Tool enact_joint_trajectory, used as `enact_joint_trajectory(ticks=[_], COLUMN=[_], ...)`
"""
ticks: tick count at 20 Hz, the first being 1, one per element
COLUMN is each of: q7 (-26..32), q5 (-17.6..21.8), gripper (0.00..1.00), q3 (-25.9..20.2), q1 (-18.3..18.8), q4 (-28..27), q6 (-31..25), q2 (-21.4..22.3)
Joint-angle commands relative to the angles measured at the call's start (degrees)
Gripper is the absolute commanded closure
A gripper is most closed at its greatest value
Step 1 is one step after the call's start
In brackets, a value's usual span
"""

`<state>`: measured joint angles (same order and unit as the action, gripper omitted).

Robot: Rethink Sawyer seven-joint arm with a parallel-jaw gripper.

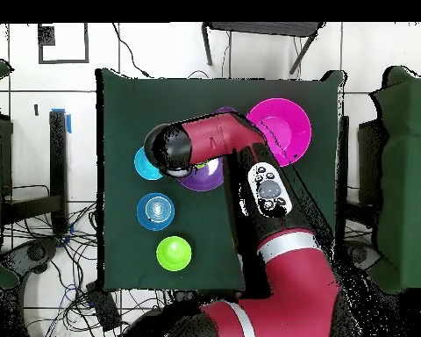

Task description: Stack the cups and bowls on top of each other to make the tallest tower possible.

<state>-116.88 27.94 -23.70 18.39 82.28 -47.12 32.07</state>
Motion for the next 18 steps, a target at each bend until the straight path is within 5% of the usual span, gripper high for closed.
enact_joint_trajectory(ticks=[1, 18], q7=[-1.2, -1.0], q5=[0.7, 0.6], gripper=[1.0, 1.0], q3=[2.1, 3.0], q1=[-1.6, -2.7], q4=[-1.5, -1.5], q6=[-1.9, -0.8], q2=[-0.5, -0.8])
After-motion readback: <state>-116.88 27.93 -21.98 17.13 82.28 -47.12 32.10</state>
